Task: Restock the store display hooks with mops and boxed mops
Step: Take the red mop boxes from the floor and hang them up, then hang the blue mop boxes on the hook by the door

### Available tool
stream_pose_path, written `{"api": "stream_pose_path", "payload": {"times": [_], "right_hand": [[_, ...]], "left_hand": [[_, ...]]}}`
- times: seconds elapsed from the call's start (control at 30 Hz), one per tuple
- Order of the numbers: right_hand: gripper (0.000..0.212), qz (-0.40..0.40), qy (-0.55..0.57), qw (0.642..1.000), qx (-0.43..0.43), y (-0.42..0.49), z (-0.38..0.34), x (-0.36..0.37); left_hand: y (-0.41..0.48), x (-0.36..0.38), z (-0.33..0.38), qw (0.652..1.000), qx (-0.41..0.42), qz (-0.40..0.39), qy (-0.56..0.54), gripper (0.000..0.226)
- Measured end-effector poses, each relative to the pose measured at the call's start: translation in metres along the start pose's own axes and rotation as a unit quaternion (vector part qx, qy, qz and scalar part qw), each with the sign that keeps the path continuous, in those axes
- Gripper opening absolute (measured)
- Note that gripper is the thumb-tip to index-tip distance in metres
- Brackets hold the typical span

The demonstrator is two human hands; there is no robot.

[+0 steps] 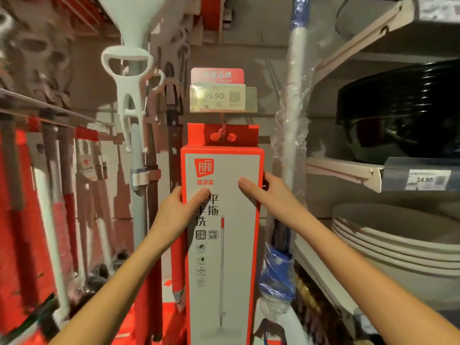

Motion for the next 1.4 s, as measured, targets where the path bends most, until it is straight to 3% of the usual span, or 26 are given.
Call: {"api": "stream_pose_path", "payload": {"times": [0.17,0.3,0.43,0.7,0.8,0.97,1.27,1.4], "right_hand": [[0.059,0.016,0.019,0.999,0.030,-0.017,-0.001,0.003],[0.073,0.103,0.006,0.994,0.019,-0.046,-0.012,0.006],[0.061,0.131,0.020,0.990,-0.043,-0.083,-0.027,0.030],[0.056,-0.099,0.088,0.987,-0.090,-0.115,-0.089,0.210],[0.067,-0.192,0.097,0.969,-0.119,-0.122,-0.143,0.295],[0.063,-0.299,0.180,0.924,-0.155,-0.161,-0.255,0.445],[0.055,-0.428,0.272,0.843,-0.177,-0.256,-0.434,0.661],[0.052,-0.448,0.267,0.833,-0.184,-0.279,-0.493,0.751]], "left_hand": [[-0.019,-0.005,0.003,0.999,-0.020,0.029,-0.020,0.049],[-0.042,-0.022,0.008,0.998,-0.017,0.048,-0.023,0.060],[-0.085,-0.070,0.004,0.994,0.038,0.093,0.032,0.041],[-0.230,-0.248,-0.013,0.980,0.000,0.148,0.133,0.048],[-0.291,-0.331,-0.007,0.962,-0.043,0.196,0.185,0.054],[-0.405,-0.472,0.022,0.911,-0.091,0.289,0.278,0.054],[-0.572,-0.694,0.044,0.861,-0.127,0.346,0.351,0.043],[-0.622,-0.776,0.020,0.840,-0.170,0.383,0.346,0.037]]}}
Point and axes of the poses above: each hand's wrist, its own y-axis towards the middle knuckle, its own x-axis out of the palm, z = x × y, the point moved 2 cm from there along y, towards the middle knuckle
